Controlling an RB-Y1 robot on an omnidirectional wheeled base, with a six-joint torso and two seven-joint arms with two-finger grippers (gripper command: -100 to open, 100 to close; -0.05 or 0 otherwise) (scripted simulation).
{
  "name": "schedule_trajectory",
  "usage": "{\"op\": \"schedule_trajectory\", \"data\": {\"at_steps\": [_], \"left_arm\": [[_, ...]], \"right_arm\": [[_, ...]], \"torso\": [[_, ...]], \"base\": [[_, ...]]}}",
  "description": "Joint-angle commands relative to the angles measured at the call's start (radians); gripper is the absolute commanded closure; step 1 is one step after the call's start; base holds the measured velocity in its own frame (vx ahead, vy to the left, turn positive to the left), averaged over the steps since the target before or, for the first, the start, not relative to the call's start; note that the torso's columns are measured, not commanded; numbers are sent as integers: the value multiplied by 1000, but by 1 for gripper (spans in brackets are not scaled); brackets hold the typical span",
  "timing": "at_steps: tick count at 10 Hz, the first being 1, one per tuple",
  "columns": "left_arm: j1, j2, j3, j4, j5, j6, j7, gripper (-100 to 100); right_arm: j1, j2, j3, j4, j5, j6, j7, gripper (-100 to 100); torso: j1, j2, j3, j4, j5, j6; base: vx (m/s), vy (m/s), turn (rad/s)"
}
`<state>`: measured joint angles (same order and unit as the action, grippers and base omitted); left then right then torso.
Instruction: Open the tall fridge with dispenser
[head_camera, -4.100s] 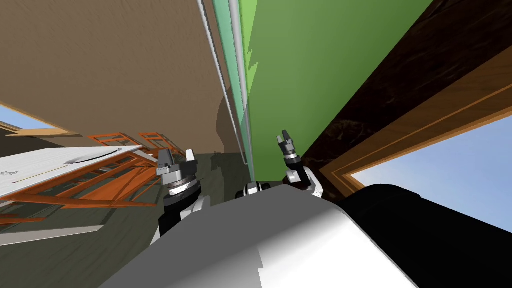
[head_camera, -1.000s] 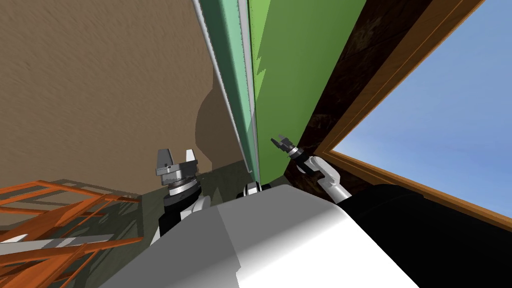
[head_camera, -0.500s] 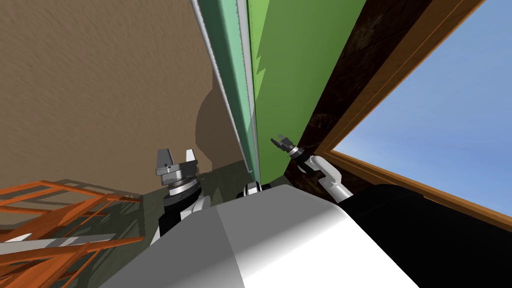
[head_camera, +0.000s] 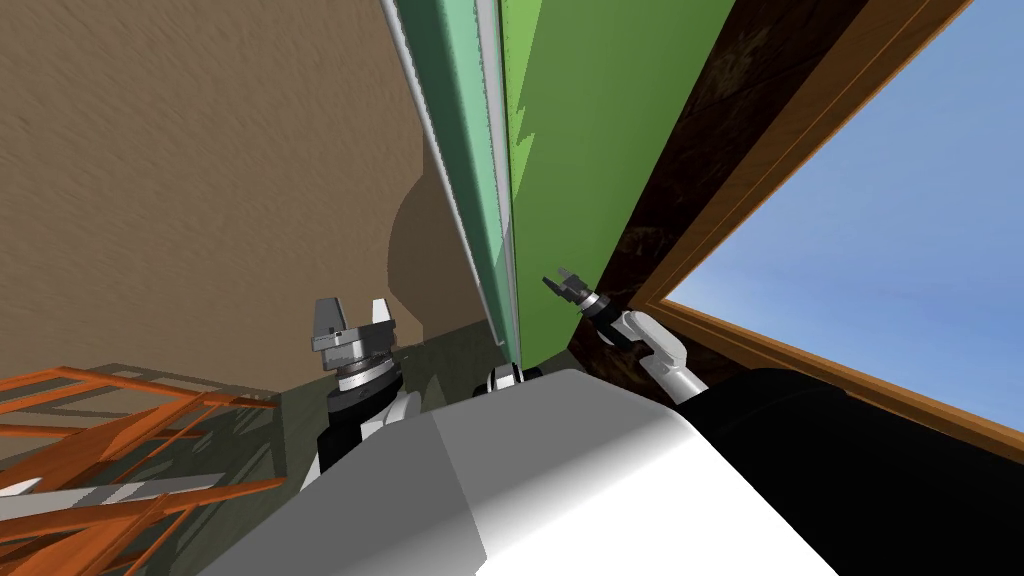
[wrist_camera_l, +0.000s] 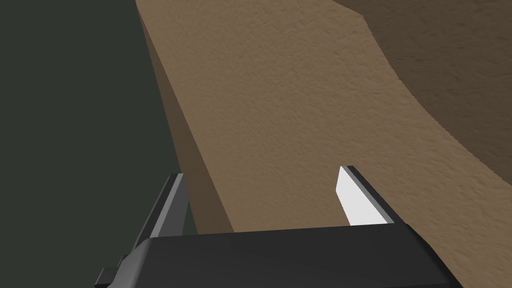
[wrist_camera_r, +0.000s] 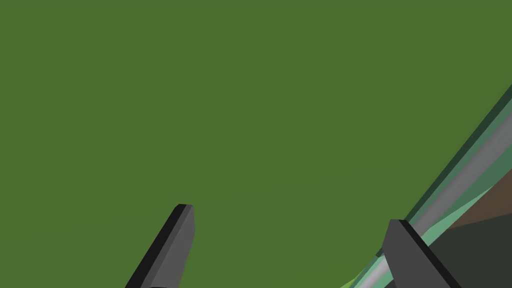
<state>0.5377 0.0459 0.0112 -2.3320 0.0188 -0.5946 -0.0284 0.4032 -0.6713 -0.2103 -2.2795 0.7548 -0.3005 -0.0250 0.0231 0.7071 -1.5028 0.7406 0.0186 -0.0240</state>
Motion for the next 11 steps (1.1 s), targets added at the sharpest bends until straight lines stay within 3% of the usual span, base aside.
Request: {"op": "schedule_trajectory", "data": {"at_steps": [1, 3, 4, 6, 11], "left_arm": [[0, 0, 0, 0, 0, 0, 0, 0], [0, 0, 0, 0, 0, 0, 0, 0], [0, 0, 0, 0, 0, 0, 0, 0], [0, 0, 0, 0, 0, 0, 0, 0], [0, 0, 0, 0, 0, 0, 0, 0]], "right_arm": [[-30, -5, -9, -19, 1, 10, 5, -100], [-30, -5, -9, -19, 1, 10, 5, -100], [6, -24, -19, 0, 32, 3, 2, -100], [15, -56, -51, -2, 75, 1, 4, -100], [38, -132, -126, -10, 177, -4, 9, -100]], "torso": [[-1, 1, 1, 0, 0, 1], [1, 0, 0, 1, 1, 0], [0, -1, -1, 0, 0, 0], [-4, 6, 8, -6, -8, 7], [4, 12, 11, -3, -3, 2]], "base": [[-3, -1, 35], [-1, -6, 10], [-23, 34, -120], [-8, 109, -91], [14, 86, -45]]}}
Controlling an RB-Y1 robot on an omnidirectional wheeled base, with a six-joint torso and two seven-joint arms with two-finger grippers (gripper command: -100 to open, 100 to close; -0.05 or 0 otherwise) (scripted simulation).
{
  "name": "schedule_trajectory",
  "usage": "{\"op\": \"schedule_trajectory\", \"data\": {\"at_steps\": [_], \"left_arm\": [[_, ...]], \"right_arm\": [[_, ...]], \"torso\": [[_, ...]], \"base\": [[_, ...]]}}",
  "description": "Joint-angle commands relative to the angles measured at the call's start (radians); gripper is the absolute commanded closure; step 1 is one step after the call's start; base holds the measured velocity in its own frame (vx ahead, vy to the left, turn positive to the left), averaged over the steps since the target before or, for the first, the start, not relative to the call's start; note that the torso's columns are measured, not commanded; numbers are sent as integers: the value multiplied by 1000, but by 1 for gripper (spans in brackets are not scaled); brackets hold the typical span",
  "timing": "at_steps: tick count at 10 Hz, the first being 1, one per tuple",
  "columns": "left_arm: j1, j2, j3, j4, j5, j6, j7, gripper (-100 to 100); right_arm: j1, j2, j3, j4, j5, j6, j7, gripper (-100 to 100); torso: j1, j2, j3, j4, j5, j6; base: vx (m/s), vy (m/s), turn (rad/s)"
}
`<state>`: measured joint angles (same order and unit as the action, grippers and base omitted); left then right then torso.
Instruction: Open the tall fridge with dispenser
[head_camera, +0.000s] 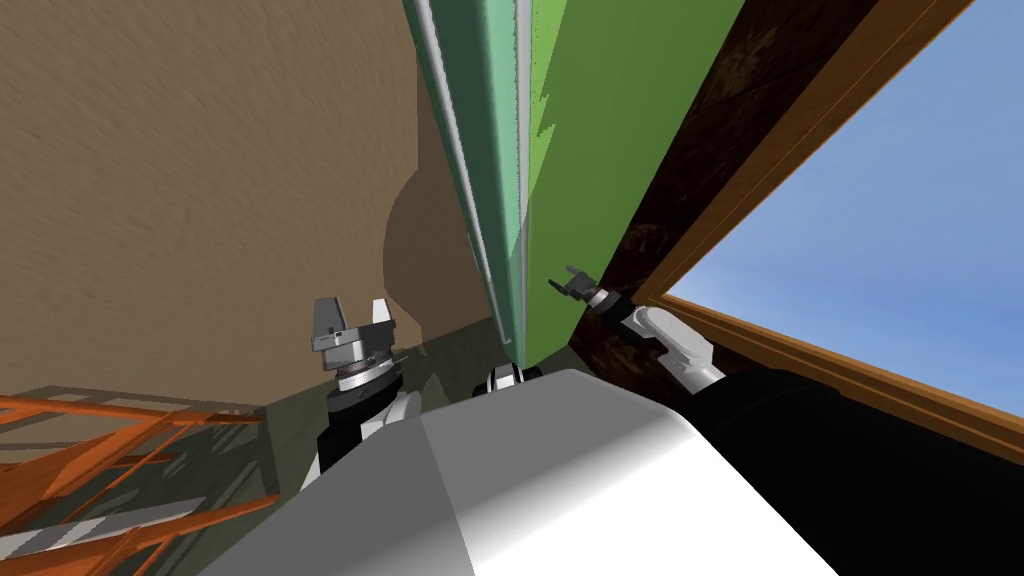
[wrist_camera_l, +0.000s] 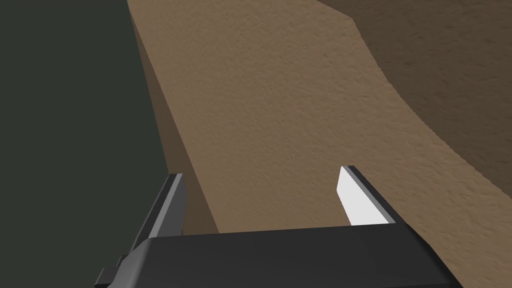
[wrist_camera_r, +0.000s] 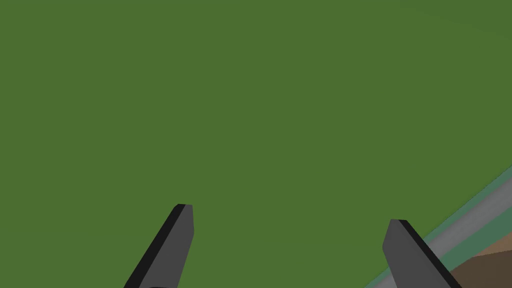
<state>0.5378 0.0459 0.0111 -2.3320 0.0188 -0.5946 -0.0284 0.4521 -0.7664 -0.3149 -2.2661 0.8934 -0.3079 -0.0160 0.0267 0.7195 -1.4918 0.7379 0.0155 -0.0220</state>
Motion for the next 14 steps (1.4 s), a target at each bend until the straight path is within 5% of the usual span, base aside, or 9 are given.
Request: {"op": "schedule_trajectory", "data": {"at_steps": [1, 14], "left_arm": [[0, 0, 0, 0, 0, 0, 0, 0], [0, 0, 0, 0, 0, 0, 0, 0]], "right_arm": [[-6, -54, -38, -26, 62, 2, 1, -100], [58, -274, -255, -42, 355, -10, 16, -100]], "torso": [[4, 1, 1, 1, 2, -1], [7, 5, 4, -1, 2, 1]], "base": [[23, 96, -48], [4, 102, -49]]}}
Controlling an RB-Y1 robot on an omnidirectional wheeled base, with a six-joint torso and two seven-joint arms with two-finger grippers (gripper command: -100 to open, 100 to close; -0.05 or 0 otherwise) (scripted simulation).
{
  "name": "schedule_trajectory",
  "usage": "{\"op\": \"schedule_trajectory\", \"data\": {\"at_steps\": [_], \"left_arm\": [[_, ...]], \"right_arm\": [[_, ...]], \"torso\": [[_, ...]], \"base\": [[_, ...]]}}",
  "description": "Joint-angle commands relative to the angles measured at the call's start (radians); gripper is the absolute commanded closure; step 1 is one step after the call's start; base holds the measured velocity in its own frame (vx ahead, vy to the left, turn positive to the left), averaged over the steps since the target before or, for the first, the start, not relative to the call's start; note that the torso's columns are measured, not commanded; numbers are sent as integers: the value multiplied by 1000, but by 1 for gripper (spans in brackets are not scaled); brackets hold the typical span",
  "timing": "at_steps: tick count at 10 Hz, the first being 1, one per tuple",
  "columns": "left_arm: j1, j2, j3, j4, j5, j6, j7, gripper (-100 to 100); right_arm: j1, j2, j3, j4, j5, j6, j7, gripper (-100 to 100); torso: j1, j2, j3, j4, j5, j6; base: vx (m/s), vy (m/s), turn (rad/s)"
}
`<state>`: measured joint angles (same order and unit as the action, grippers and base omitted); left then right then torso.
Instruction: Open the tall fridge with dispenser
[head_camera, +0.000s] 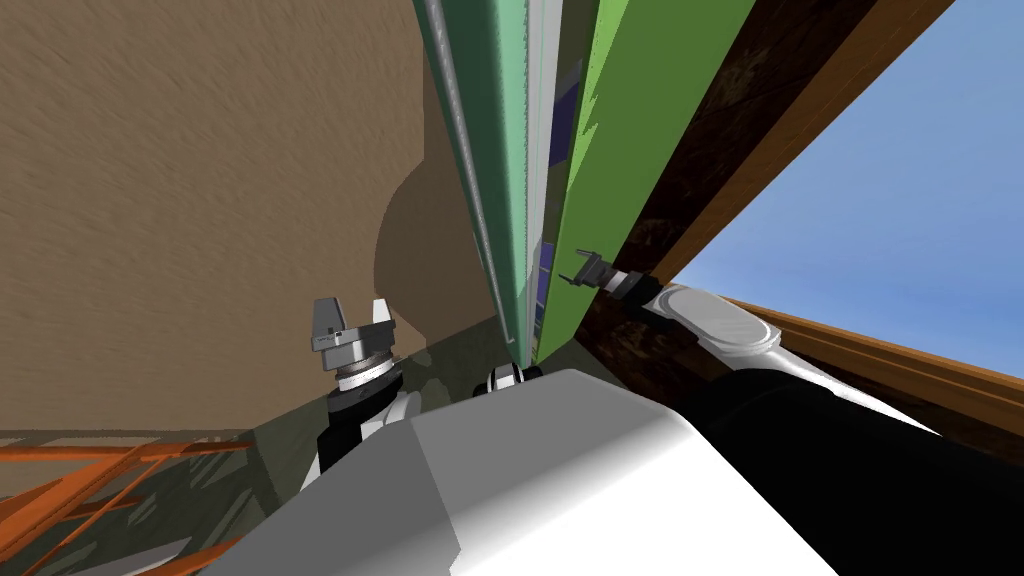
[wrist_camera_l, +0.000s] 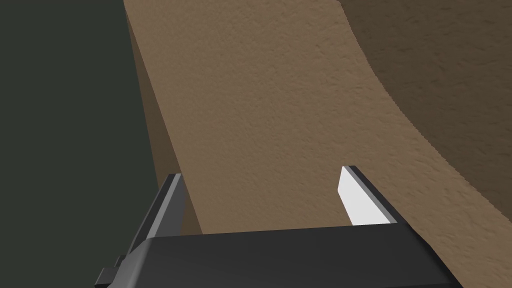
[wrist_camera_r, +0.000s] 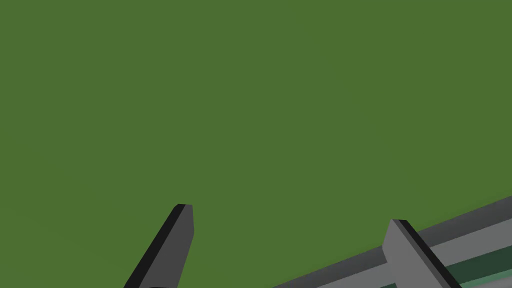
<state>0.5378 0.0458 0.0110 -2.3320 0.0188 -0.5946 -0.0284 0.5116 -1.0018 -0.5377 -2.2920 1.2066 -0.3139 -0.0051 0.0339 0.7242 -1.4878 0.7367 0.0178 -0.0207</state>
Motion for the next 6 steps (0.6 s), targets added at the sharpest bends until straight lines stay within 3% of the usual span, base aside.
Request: {"op": "schedule_trajectory", "data": {"at_steps": [1, 2, 6], "left_arm": [[0, 0, 0, 0, 0, 0, 0, 0], [0, 0, 0, 0, 0, 0, 0, 0], [0, 0, 0, 0, 0, 0, 0, 0]], "right_arm": [[-1, -38, -32, -16, 42, -4, 5, -100], [4, -57, -52, -13, 67, -5, 6, -100], [9, -75, -71, -10, 92, -5, 8, -100]], "torso": [[-1, 0, 0, 0, 0, -1], [0, 0, 0, 0, 1, -3], [1, -1, -1, 0, -1, -2]], "base": [[-2, 72, 4], [6, 97, -46], [3, 38, -20]]}}
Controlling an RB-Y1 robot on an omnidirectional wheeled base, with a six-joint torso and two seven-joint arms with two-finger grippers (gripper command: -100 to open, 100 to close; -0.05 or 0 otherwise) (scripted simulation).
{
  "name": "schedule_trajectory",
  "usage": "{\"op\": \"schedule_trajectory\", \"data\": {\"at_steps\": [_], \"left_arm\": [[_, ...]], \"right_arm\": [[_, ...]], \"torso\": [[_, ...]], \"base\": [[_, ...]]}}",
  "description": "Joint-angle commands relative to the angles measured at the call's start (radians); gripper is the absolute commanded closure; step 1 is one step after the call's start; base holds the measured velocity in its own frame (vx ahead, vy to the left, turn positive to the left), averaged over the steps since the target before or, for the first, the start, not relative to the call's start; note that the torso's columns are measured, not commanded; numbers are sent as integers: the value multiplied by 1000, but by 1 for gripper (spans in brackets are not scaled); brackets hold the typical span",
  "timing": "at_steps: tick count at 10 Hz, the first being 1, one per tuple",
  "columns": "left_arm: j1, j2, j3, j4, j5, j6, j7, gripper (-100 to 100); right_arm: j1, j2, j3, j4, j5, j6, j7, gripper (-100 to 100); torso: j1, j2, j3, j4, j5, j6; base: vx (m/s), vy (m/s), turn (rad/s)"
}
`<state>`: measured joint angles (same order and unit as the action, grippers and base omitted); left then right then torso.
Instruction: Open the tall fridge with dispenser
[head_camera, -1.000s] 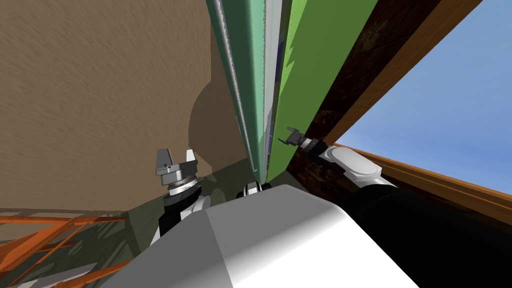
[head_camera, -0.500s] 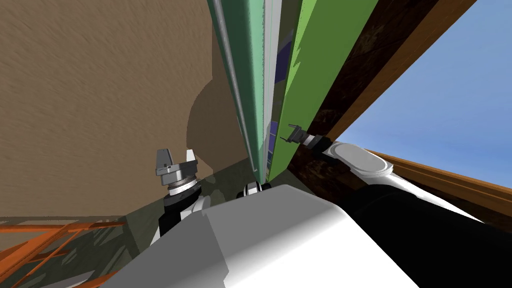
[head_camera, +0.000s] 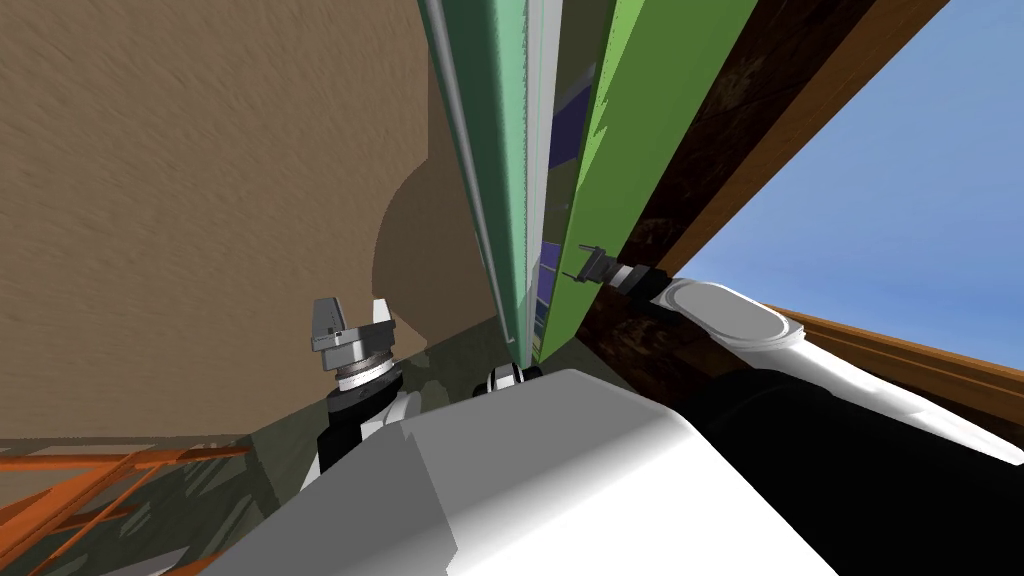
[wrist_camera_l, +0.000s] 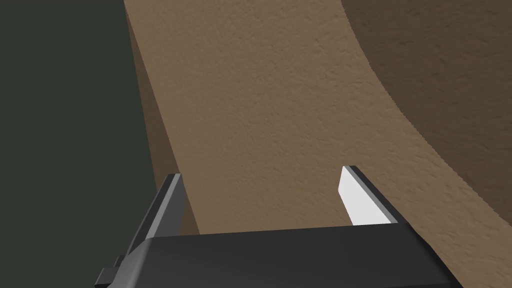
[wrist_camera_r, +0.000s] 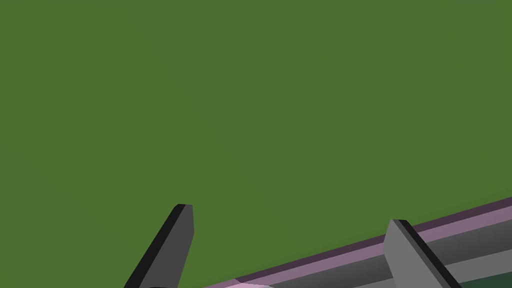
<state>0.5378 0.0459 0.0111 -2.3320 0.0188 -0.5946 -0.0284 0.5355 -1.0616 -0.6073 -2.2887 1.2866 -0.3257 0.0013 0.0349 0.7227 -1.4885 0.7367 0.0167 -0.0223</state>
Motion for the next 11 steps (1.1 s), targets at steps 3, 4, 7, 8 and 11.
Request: {"op": "schedule_trajectory", "data": {"at_steps": [3, 4, 7, 8, 11], "left_arm": [[0, 0, 0, 0, 0, 0, 0, 0], [0, 0, 0, 0, 0, 0, 0, 0], [0, 0, 0, 0, 0, 0, 0, 0], [0, 0, 0, 0, 0, 0, 0, 0], [0, 0, 0, 0, 0, 0, 0, 0]], "right_arm": [[-6, -50, -37, -8, 59, 6, 4, -100], [-6, -50, -37, -8, 59, 6, 4, -100], [-6, -50, -37, -8, 59, 6, 4, -100], [-6, -50, -37, -8, 59, 6, 4, -100], [-1, -67, -55, -5, 82, 5, 5, -100]], "torso": [[3, -1, 0, 0, 1, -2], [4, -1, -1, 1, 2, -3], [4, -1, -1, -1, 1, -5], [4, -2, -1, -1, 1, -5], [6, -3, -2, 0, 2, -4]], "base": [[5, 70, -34], [5, 55, -28], [1, 8, -7], [-5, -5, 31], [4, 29, -23]]}}
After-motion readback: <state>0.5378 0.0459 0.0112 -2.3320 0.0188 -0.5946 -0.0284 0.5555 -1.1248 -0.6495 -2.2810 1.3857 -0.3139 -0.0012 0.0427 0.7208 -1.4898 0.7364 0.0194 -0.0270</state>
